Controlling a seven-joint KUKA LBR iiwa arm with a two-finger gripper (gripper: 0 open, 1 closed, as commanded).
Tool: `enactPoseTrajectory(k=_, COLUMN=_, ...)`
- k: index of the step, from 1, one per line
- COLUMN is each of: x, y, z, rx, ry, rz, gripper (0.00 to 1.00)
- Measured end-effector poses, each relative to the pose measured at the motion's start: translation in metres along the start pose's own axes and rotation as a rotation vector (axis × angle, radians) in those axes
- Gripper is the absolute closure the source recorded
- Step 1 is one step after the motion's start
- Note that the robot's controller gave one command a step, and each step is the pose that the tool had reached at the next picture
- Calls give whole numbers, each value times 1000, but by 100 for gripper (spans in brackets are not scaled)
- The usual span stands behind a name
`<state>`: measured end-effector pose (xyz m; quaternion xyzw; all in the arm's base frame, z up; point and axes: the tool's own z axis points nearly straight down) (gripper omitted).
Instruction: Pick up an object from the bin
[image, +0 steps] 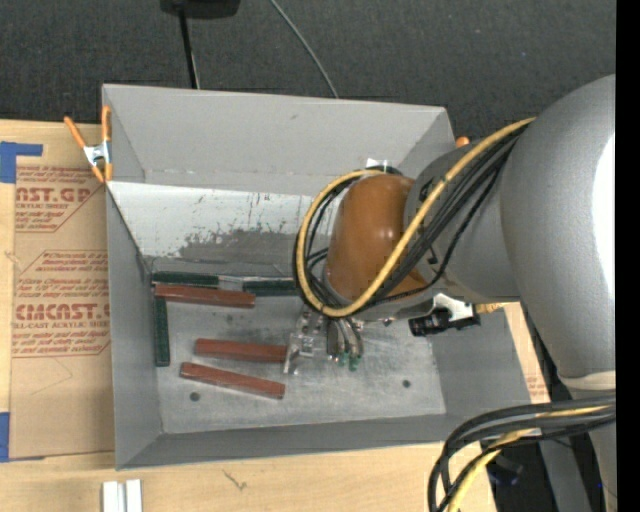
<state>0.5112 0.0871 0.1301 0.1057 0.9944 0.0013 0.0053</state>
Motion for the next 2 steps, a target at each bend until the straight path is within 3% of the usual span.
enactPoseTrajectory(k=1, x=12, y=-10, z=-29, rx=7, ry=21, rz=-22, gripper=100)
enactPoseTrajectory(k=2, x=-1, y=-3, z=-85, rx=4, ry=12, rz=-16, gripper=100)
